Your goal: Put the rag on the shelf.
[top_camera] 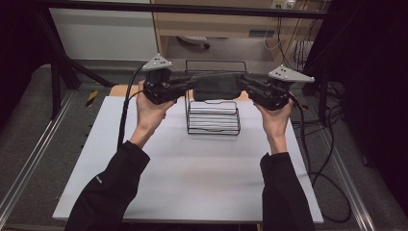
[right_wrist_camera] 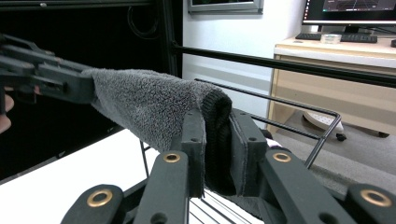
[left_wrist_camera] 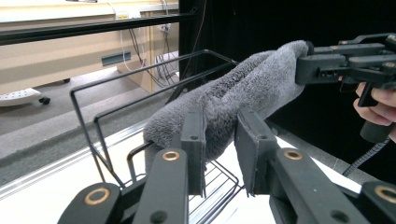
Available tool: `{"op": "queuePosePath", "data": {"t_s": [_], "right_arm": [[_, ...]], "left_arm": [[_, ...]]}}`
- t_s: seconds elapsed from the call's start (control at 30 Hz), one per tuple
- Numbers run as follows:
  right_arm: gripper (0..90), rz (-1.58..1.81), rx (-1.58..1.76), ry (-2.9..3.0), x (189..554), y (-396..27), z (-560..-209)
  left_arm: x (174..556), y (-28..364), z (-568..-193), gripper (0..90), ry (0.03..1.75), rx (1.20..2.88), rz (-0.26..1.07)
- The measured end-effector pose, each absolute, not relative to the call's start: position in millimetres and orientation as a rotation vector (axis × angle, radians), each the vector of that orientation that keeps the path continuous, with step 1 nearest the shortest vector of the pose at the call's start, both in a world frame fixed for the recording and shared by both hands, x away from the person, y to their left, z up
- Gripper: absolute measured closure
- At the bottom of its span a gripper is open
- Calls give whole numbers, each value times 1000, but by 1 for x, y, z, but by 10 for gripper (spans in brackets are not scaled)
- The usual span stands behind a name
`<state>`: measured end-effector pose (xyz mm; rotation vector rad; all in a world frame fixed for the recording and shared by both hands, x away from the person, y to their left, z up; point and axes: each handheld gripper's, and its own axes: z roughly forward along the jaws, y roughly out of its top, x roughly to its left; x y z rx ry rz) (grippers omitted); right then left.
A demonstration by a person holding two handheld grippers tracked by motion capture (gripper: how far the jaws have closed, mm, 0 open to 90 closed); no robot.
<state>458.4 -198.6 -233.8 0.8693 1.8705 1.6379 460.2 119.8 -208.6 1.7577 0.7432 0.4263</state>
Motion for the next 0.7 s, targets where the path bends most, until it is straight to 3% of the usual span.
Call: {"op": "queuePosePath", "data": {"t_s": [0.17, 0.3, 0.5, 0.7], "right_arm": [[774, 1635, 857, 1877, 458, -200, -236], [769, 1630, 852, 1886, 457, -200, -238], [763, 1642, 846, 1883, 455, -202, -241], [742, 1628, 844, 1905, 453, -202, -243]], "left_arm": [[460, 127, -193, 738, 772, 1724, 447], [469, 123, -187, 793, 805, 1741, 435], [478, 110, -196, 894, 822, 1800, 370], [477, 104, -205, 896, 814, 1828, 354]]}}
